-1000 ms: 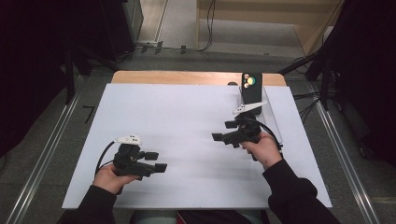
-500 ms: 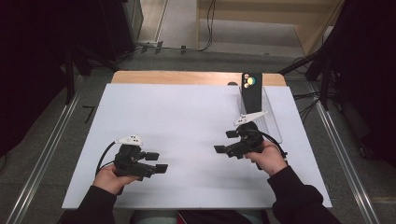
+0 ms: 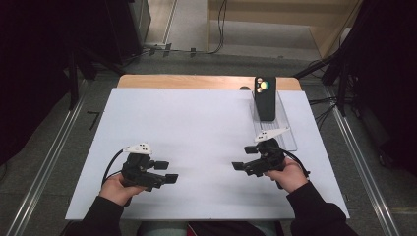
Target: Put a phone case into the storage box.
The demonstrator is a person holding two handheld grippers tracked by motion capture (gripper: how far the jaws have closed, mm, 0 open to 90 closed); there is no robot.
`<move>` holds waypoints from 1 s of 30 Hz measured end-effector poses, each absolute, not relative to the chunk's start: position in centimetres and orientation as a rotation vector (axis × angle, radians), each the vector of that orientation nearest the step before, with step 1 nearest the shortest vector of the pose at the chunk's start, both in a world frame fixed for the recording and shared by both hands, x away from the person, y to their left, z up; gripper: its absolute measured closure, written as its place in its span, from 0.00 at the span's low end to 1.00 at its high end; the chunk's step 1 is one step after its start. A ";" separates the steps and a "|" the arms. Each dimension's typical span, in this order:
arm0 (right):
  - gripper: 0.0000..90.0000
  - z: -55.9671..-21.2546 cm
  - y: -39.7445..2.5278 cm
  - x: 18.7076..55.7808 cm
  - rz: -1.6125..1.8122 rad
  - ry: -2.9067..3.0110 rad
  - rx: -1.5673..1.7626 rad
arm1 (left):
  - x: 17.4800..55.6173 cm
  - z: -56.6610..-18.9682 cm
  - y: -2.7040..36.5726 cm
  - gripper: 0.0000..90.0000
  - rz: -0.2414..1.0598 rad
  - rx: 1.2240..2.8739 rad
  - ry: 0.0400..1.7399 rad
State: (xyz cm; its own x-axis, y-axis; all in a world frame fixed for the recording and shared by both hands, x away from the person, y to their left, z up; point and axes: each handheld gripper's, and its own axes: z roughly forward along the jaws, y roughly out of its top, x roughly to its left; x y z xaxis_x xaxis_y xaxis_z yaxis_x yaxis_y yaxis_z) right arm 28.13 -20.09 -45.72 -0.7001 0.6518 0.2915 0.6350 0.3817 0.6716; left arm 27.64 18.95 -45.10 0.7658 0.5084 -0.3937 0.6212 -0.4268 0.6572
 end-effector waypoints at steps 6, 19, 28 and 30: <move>0.17 -46.3 -20.7 27.2 1.230 2.602 1.229 | 27.6 -45.1 18.8 0.31 -0.166 2.117 0.840; 0.17 -47.2 -23.4 25.7 1.197 2.595 1.265 | 27.5 -45.1 18.8 0.31 -0.159 2.123 0.833; 0.17 -47.6 -24.8 24.9 1.185 2.596 1.272 | 27.4 -45.2 19.2 0.31 -0.153 2.123 0.836; 0.17 -47.8 -25.1 24.7 1.179 2.602 1.270 | 27.2 -45.4 19.4 0.31 -0.152 2.124 0.842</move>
State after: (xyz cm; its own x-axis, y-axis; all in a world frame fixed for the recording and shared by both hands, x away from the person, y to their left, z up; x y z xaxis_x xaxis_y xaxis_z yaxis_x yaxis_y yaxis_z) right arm 24.73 -25.08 -47.75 -0.6696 0.6822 0.2936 0.6705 0.3853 0.6340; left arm 27.23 19.45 -45.40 0.7686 0.5158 -0.3785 0.6154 -0.4344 0.6577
